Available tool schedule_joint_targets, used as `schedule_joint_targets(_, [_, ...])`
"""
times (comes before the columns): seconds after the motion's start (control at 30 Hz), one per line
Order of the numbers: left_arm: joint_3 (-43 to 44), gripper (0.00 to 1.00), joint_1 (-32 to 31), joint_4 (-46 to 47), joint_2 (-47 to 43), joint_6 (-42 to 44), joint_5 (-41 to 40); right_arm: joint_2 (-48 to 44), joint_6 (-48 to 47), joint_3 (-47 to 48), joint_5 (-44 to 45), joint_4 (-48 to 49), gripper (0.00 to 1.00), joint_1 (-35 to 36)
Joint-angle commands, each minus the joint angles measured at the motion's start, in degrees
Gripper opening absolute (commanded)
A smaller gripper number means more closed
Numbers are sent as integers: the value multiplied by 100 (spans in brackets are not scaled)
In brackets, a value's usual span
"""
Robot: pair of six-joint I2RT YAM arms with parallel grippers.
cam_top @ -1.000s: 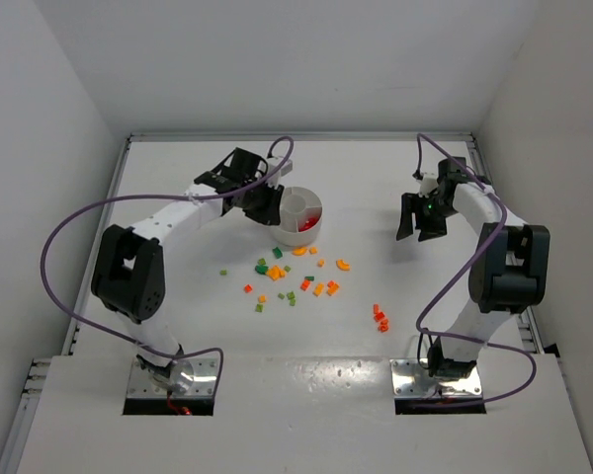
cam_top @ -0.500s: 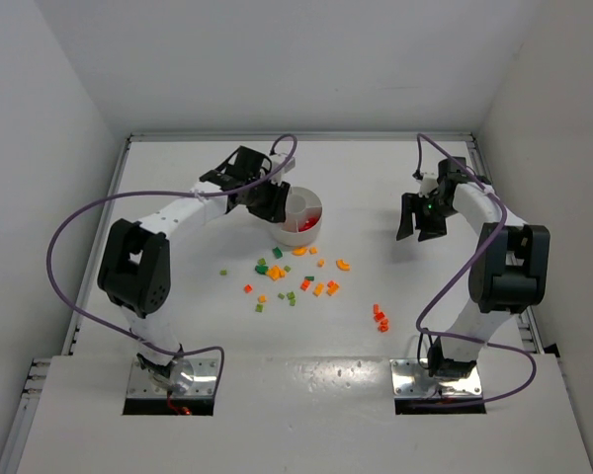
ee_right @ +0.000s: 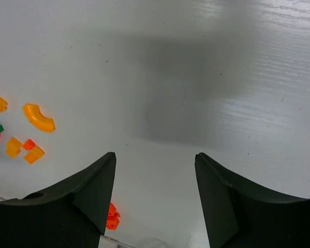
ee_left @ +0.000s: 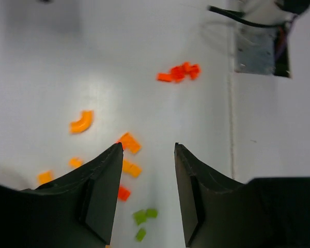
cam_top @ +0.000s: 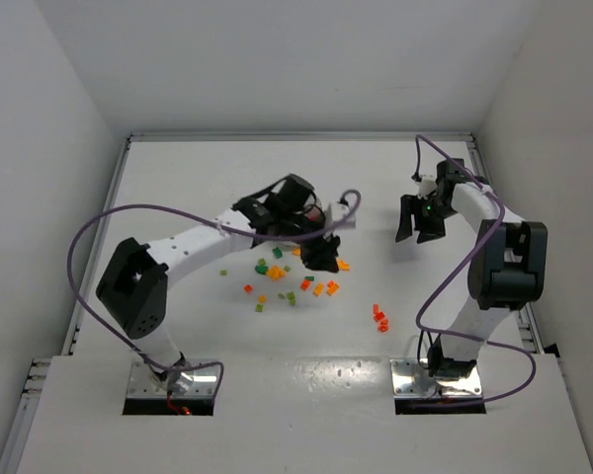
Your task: Sort the legos into containers by color
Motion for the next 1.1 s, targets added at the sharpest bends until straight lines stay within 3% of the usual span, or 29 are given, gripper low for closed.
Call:
schedule_joint_targets(0.0, [-150,50,-643,238,215,1042,697,79,11,163,-129,36,63,24])
schedule_joint_targets(0.2, [131,47,-1444,774,892,1465,285,132,11,224,-23,36,63,24])
schedule_joint_targets(0.47, [9,47,-1874,2389,1297,-62,-549,184,11,338,-23,-16,63,-81])
schedule_joint_targets(0.67, [-299,38,-2252,2997,1218,-275,-1121,132,64,347,-23,36,63,-81])
schedule_joint_targets(0.87, [-361,40,-2429,3060,1464,-275,-1342,132,64,409,-137,-16,63,-81])
schedule_joint_targets(1.07, [-203,46,-2376,2455,1658,690,-937,70,64,356,-190,-16,63,-81])
